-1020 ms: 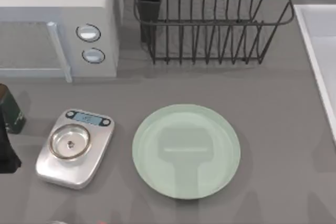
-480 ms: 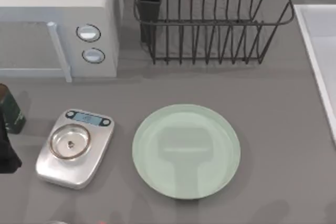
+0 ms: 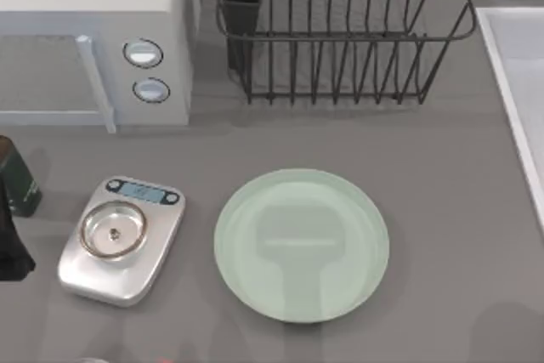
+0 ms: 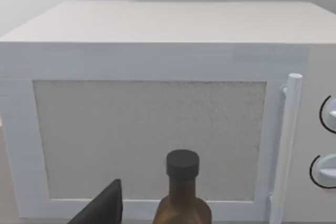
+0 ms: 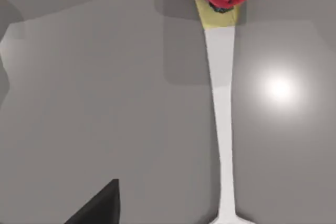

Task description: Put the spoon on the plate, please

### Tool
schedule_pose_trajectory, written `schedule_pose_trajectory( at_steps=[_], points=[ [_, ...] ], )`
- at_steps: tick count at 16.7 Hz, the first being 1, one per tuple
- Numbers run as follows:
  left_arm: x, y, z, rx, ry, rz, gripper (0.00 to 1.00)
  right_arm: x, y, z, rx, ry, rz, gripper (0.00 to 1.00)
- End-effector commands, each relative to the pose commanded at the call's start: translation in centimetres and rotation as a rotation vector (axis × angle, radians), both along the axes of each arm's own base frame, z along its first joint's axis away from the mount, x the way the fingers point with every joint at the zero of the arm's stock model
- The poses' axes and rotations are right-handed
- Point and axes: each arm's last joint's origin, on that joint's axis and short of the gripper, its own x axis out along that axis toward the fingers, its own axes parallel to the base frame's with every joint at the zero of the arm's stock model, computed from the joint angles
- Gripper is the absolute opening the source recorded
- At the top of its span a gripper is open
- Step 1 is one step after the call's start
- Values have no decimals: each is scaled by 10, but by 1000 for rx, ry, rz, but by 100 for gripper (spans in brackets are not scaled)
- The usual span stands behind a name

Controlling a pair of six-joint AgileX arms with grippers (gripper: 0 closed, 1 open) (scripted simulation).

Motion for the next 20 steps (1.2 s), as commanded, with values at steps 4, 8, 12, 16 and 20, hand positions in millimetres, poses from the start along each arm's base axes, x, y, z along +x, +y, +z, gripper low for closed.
schedule_pose_trajectory(
  at_steps=[4, 8, 12, 16, 20],
  points=[
    [0, 0, 0, 0, 0, 0, 100, 10, -13, 0, 40, 83, 84, 100],
    [0, 0, 0, 0, 0, 0, 100, 10, -14, 0, 42, 85, 87, 100],
    [0, 0, 0, 0, 0, 0, 100, 11, -14, -10, 42, 86, 88, 100],
    [0, 0, 0, 0, 0, 0, 100, 15, -16, -50, 40, 82, 86, 100],
    [0, 0, 0, 0, 0, 0, 100, 12, -14, -91, 39, 81, 87, 100]
  ],
)
